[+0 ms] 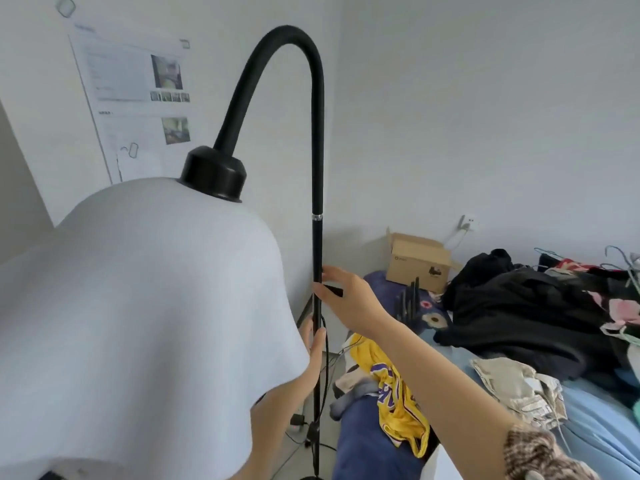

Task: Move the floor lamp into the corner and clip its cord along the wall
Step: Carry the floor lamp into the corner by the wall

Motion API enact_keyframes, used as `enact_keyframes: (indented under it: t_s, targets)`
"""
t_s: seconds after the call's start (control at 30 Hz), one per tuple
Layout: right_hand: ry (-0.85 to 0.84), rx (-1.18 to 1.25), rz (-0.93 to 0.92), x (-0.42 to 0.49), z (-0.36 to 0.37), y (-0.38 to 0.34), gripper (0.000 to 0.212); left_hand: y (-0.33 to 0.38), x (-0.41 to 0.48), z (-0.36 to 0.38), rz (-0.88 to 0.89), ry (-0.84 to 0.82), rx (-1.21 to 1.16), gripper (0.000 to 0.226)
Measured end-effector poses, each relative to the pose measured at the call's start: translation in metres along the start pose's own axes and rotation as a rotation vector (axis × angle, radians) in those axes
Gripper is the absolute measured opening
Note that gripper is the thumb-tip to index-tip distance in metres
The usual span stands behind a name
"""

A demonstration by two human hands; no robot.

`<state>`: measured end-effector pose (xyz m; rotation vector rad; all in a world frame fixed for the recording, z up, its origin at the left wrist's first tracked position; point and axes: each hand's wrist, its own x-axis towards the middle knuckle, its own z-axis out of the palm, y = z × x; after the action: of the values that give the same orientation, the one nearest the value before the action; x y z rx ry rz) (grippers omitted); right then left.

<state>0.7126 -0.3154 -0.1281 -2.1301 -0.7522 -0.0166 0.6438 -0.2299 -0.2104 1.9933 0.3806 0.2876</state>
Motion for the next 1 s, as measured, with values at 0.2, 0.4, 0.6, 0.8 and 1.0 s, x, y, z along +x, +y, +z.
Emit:
enact_keyframes:
  t_s: [0.2, 0.4, 0.6, 0.8, 1.0]
  targets:
    - [-0.062, 0.141, -0.010, 0.012, 0.001, 0.006, 0.020, -0.009, 0.007, 0.010, -0.076, 0.016, 0.059, 0.037]
    - [-0.049, 0.231, -0.022, -0.007, 0.010, -0.005, 0.012, -0.021, -0.004, 0.016, -0.060, 0.073, 0.025, 0.020]
    - [-0.011, 0.227, -0.019, -0.040, 0.018, -0.042, 0.014, -0.033, -0.034, -0.010, 0.008, 0.065, 0.037, 0.025]
    - [0.068, 0.199, -0.031, -0.088, 0.027, -0.107, 0.018, -0.028, -0.085, -0.055, 0.128, 0.042, -0.008, 0.024]
    - [0.260, 0.157, -0.035, -0.154, 0.046, -0.187, 0.016, -0.021, -0.152, -0.115, 0.279, -0.042, -0.037, 0.024]
